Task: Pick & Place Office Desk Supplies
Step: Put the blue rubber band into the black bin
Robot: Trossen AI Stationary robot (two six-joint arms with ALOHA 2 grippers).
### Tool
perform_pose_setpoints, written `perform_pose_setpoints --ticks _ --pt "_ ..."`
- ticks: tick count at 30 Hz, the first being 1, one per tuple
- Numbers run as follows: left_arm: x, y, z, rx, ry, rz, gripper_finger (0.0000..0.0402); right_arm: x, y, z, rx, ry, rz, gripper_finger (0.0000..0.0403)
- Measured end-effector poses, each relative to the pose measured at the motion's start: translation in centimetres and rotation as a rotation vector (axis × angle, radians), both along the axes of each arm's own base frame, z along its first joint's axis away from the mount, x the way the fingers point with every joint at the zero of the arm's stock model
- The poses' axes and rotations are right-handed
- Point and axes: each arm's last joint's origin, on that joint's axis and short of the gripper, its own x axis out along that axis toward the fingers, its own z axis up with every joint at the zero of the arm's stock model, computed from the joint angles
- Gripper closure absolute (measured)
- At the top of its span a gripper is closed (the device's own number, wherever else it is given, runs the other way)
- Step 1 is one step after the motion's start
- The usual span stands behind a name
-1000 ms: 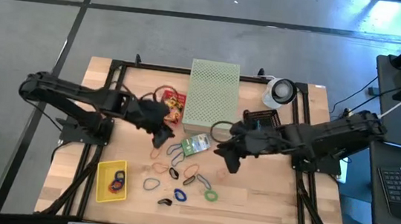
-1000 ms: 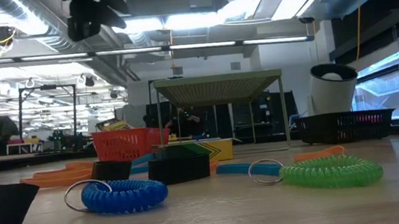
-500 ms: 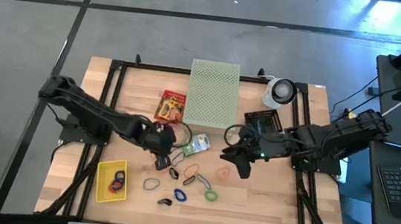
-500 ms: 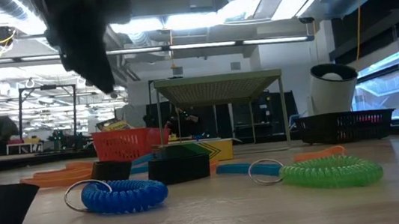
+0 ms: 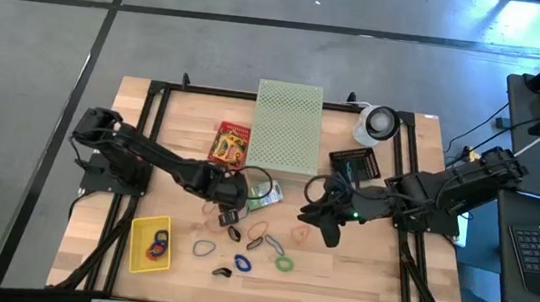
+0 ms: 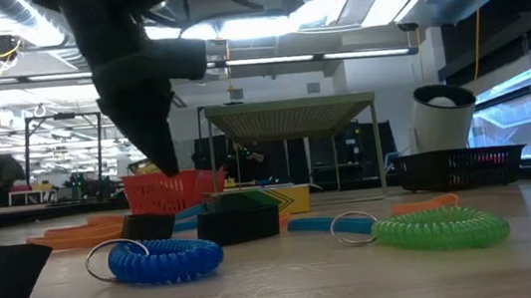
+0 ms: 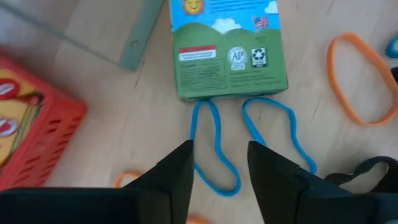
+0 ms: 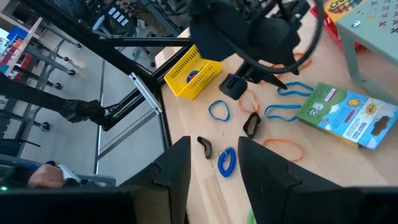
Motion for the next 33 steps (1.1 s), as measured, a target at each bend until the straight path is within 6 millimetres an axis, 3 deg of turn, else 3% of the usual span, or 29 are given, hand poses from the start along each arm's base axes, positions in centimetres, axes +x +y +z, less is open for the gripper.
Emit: perform_pose_setpoints --ticks 9,19,26,33 --pt "0.8 0.8 -1.3 -0.031 0.029 -0.009 0.0204 -1.5 0.3 1.3 -0.002 -0.065 -0.063 0.0268" --pt "1.2 1.0 -2.5 -0.004 0.062 -0.014 0.0201 -4.1 -0.3 3.5 -0.006 -0.17 -0.097 0.0268" --pt "1.5 1.5 -2.4 0.052 0.032 -0.014 0.0201 -4.5 -0.3 3.8 -0.007 -0.183 -0.108 0.0268" --pt "2.1 2.1 -3.5 -0.03 0.053 -0.043 0.0201 -4.5 -0.3 3.8 -0.007 -0.183 -0.106 0.0268"
